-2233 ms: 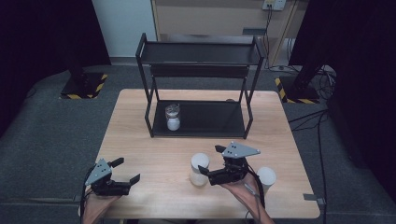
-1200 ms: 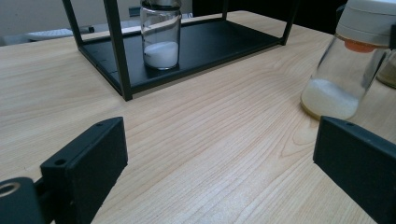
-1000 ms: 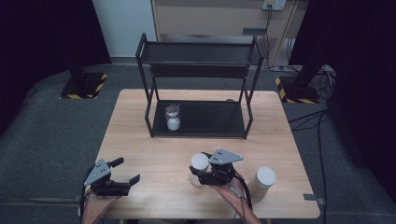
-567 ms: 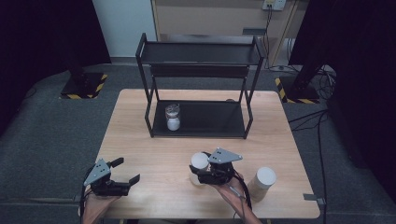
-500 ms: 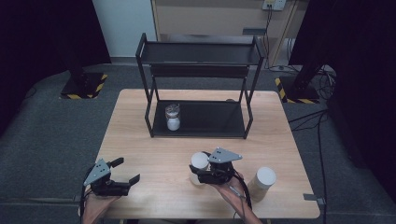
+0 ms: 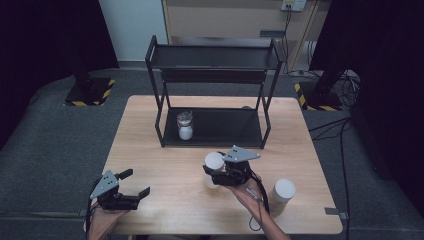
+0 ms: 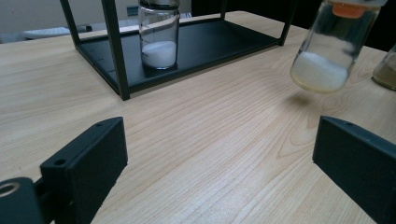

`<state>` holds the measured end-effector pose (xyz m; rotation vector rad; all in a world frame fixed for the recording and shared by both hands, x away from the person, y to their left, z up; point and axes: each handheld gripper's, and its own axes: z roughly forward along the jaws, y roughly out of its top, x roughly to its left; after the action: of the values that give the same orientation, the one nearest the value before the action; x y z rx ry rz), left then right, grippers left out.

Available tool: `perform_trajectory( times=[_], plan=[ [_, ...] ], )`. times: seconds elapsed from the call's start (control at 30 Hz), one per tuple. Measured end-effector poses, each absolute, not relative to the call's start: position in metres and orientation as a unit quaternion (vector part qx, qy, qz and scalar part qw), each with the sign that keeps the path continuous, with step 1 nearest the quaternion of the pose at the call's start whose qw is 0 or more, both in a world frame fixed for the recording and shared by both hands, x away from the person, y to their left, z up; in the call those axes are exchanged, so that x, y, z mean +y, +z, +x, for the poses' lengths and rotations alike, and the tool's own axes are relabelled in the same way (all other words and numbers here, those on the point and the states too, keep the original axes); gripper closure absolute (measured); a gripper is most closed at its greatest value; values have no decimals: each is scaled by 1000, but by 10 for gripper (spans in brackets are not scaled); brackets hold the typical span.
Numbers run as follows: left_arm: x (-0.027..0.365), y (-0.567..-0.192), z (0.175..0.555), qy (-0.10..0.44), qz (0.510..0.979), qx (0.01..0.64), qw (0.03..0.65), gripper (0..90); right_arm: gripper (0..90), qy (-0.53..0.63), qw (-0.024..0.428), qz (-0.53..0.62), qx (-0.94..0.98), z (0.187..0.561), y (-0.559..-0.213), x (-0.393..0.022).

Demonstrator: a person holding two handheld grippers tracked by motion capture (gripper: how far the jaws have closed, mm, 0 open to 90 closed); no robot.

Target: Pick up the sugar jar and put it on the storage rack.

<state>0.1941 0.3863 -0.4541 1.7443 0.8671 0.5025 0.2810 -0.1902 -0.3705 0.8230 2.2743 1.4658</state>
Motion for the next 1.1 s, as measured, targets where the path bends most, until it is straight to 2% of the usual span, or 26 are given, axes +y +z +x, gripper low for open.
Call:
perform_trajectory(
  times=[0.73, 1.1],
  plan=[
    [386, -454, 195, 207, 735, 363, 534, 20, 338, 498, 194, 313, 785, 335, -326, -163],
    [386, -454, 196, 206, 734, 363, 535, 20, 338, 487, 216, 344, 773, 365, -318, -146]
  ],
)
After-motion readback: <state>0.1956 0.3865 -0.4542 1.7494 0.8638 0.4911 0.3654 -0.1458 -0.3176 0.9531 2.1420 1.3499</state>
